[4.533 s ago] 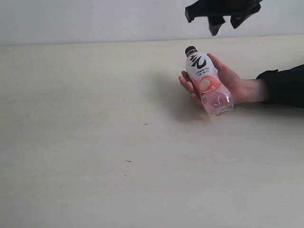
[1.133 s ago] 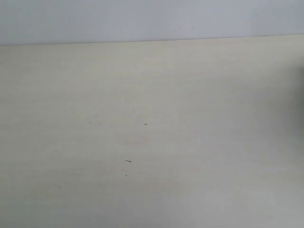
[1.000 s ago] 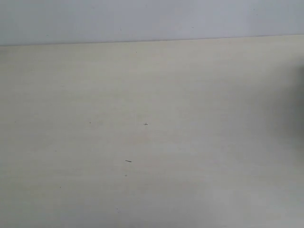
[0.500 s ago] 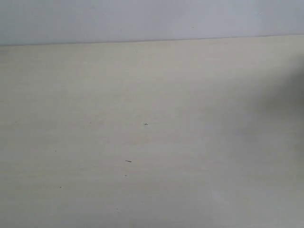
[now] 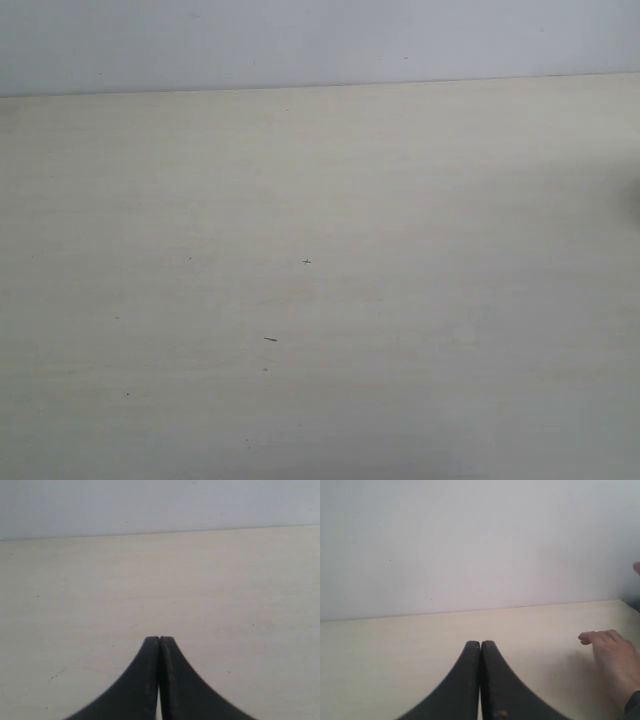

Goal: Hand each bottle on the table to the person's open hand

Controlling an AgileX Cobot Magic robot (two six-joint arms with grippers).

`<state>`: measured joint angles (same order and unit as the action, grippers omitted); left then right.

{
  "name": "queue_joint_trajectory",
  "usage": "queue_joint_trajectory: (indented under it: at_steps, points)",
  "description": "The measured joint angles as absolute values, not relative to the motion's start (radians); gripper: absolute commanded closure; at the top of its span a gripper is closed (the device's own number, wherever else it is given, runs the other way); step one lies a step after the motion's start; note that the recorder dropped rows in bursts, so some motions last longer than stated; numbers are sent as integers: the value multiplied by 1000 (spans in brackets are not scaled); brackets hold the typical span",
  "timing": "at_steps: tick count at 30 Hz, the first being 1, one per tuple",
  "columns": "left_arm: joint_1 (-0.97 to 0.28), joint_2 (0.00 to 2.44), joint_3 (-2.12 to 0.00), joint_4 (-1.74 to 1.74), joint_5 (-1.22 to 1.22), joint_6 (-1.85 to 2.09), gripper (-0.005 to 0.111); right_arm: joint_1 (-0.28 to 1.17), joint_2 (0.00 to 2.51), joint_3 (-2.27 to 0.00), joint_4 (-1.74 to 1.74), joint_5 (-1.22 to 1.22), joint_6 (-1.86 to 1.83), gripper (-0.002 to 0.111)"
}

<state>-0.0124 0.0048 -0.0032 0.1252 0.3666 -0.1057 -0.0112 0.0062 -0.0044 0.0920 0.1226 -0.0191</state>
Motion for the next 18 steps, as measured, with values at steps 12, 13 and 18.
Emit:
queue_joint_trajectory:
  at_steps: [12,13,18]
  points:
    - [-12,5,-3,125,367,-106,104,-14,6,-4,106,125,-33,108]
    - [-12,5,-3,125,367,-106,104,-14,6,-4,106,125,-33,108]
    - [-12,5,-3,125,367,-106,104,-14,6,-4,106,125,-33,108]
